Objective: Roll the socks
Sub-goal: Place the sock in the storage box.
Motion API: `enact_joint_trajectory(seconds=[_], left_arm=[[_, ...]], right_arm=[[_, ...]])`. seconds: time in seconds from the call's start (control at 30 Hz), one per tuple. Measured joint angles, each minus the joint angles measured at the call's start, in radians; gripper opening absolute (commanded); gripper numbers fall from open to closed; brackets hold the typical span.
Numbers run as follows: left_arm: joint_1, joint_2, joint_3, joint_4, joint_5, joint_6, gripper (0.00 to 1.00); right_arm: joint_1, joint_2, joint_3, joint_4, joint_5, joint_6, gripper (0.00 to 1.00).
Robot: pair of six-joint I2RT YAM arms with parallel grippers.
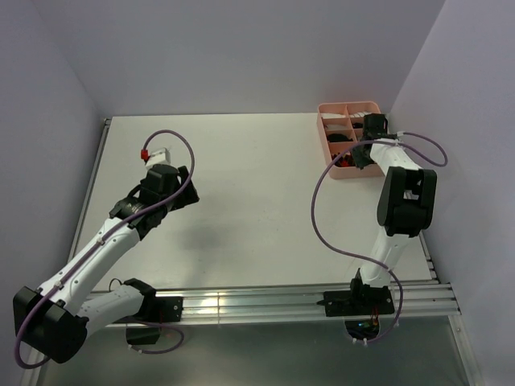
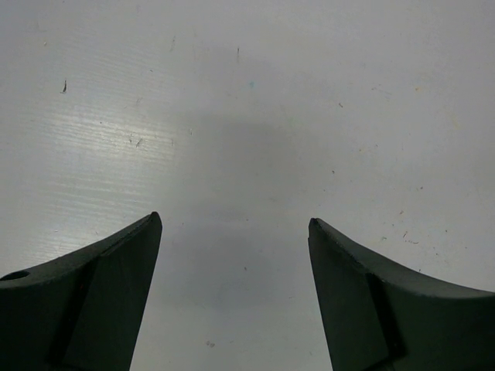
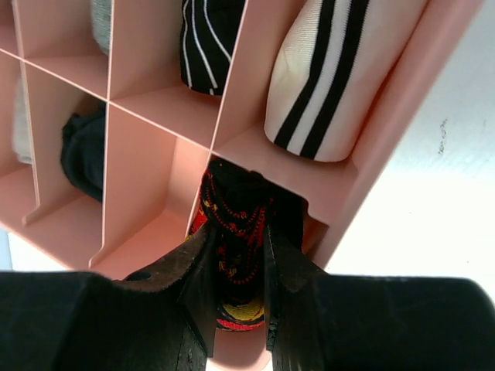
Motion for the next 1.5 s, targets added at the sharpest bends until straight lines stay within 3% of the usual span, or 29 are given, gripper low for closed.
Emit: enact_joint_trajectory(seconds=[0.17,0.27,0.37,1.17,1.5], left_arm=[[0.000,0.011,0.001,0.000,0.000,0.000,0.82],[0.000,0.016,0.006,0.000,0.000,0.000,0.82],[0.000,0.018,0.011,-0.001,-0.001,0.000,0.82],[0.000,0.029,0.019,0.053,-0.003,0.035,0.82],[0.000,0.051,0.019,0.055,-0.003,0.045,0.82]], right_arm=[[0.000,0.075,0.103,-0.073,-0.012,-0.019,0.22],[-0.001,0.095,0.134,-0.090,-0.020,-0.019,0.48],[-0.002,0.095,0.152,-0.084,-0.030,-0.018,0.58],[-0.002,0.122,0.314,-0.320,-0.021,-0.057,0.62],[-0.002,0.061,0.327,-0.329,-0.018,-0.074,0.40]])
